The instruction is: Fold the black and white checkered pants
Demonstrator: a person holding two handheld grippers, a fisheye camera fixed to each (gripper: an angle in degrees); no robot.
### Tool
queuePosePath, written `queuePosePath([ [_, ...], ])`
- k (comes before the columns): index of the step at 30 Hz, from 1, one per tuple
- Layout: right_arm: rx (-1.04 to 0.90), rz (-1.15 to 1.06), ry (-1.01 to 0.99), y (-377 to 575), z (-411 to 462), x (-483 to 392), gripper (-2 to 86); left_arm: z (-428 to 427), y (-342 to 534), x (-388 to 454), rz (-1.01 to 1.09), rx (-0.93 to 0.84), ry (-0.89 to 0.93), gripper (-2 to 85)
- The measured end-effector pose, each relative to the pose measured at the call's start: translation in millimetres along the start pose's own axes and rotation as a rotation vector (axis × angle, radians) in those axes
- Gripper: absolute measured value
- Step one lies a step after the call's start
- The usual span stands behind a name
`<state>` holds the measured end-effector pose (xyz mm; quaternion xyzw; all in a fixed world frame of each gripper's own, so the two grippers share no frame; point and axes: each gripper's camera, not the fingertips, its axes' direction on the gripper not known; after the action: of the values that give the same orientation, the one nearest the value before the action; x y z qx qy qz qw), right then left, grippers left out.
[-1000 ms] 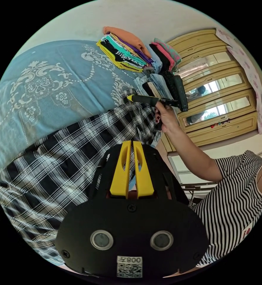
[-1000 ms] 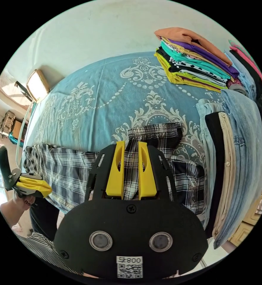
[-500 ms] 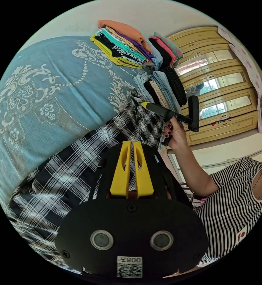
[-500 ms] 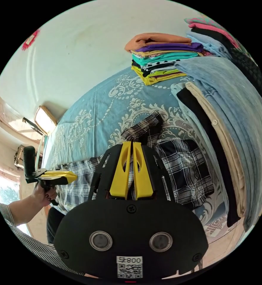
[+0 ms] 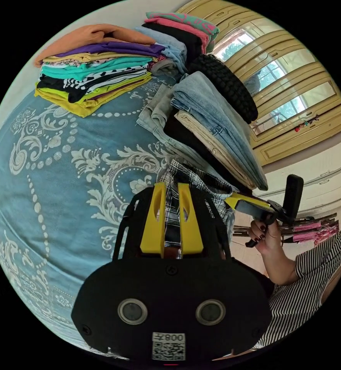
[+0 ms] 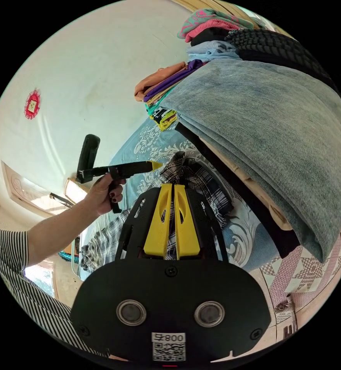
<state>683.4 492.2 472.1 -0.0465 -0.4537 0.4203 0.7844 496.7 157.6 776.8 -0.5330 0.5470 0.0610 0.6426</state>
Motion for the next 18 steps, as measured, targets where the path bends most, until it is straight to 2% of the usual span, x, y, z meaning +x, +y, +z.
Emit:
queuePosePath([
  [4, -0.008, 0.000, -0.003, -2, -8, 11, 0.3, 28, -29, 14, 0.045, -0.109, -0.093, 4.9],
  [8, -0.013, 0.002, -0.027, -6, -15, 24, 0.3, 34, -48, 26, 0.057, -0.096, -0.109, 1.8],
  [14, 0.028, -0.014, -0.062, -10, -42, 34, 0.3, 13, -64, 49, 0.094, 0.021, -0.039, 0.5],
  [18, 0.045, -0.005, -0.034, -8, -57, 48, 0.3, 19, -77, 63, 0.139, -0.005, -0.057, 0.3],
])
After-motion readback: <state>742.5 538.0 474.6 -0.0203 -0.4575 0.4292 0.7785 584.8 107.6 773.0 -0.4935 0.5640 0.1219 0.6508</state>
